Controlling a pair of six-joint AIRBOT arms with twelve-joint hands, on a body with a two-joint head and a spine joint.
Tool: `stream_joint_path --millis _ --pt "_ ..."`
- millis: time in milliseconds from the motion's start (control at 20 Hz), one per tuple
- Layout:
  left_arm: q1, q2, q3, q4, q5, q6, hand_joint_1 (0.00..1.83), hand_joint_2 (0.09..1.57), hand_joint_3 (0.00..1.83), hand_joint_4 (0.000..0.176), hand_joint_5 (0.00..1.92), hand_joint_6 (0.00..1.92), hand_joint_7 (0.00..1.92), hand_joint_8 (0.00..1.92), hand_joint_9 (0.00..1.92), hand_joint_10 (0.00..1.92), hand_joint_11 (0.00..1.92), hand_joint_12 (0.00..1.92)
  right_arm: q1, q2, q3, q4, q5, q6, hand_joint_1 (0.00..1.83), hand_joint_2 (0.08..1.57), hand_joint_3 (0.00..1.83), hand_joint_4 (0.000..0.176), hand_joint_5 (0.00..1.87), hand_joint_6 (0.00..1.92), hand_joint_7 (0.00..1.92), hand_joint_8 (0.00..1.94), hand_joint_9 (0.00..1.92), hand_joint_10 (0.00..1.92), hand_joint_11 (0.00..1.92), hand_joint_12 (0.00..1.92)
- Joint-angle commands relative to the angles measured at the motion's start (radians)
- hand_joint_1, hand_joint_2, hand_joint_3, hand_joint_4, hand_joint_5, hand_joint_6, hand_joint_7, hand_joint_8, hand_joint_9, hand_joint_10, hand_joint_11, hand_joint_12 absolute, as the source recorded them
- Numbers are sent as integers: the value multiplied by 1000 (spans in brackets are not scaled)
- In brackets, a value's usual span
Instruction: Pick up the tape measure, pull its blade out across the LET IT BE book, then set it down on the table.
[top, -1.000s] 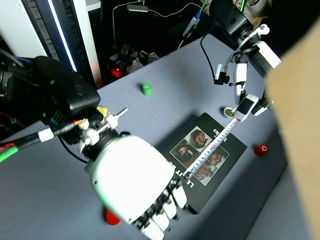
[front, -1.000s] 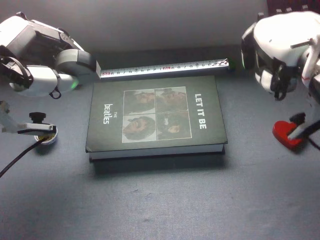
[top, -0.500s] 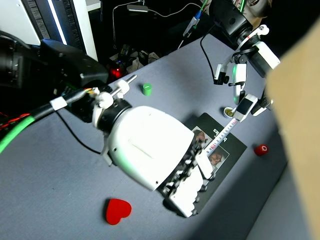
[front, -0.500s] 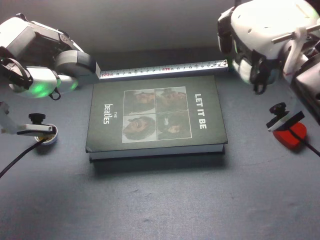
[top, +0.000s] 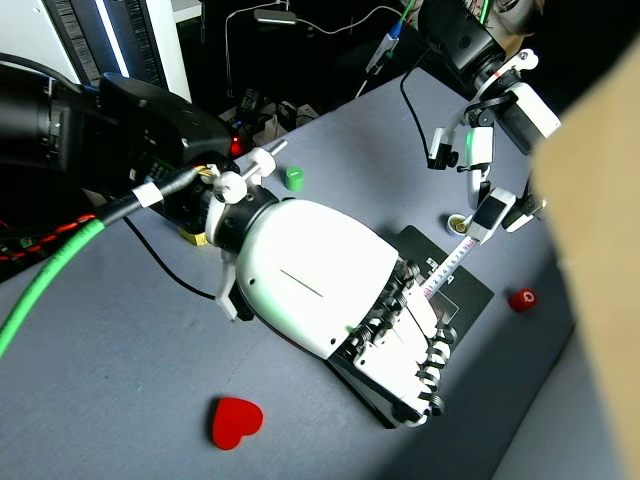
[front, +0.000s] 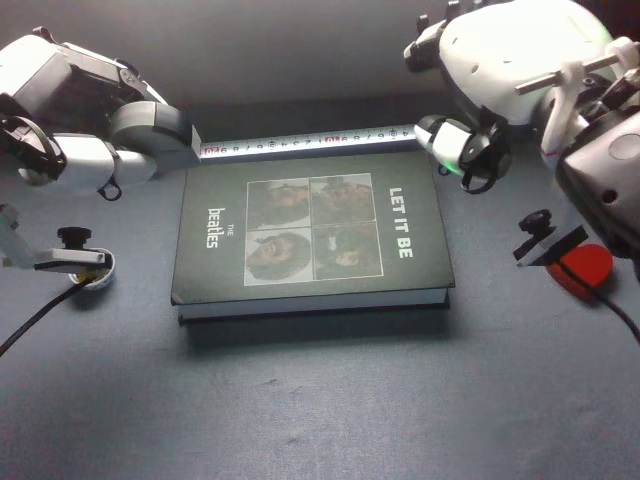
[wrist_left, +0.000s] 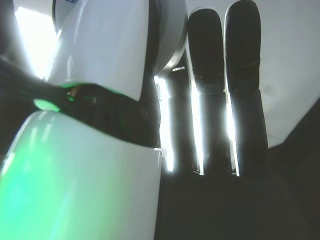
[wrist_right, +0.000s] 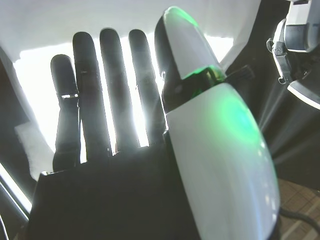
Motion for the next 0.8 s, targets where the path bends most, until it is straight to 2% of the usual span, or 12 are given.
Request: stream_joint_path --millis 0,750 --pt "-11 7 3 36 -112 -12 1391 1056 0 0 1116 586 1166 790 933 1115 838 987 9 2 4 -66 55 -3 903 1201 0 0 627 1 692 2 639 100 159 1207" --pt "-12 7 3 37 -115 -12 1390 1061 0 0 1088 629 1165 789 926 1130 836 1000 2 -28 17 -25 39 -20 907 1195 0 0 637 4 700 3 665 84 186 1222"
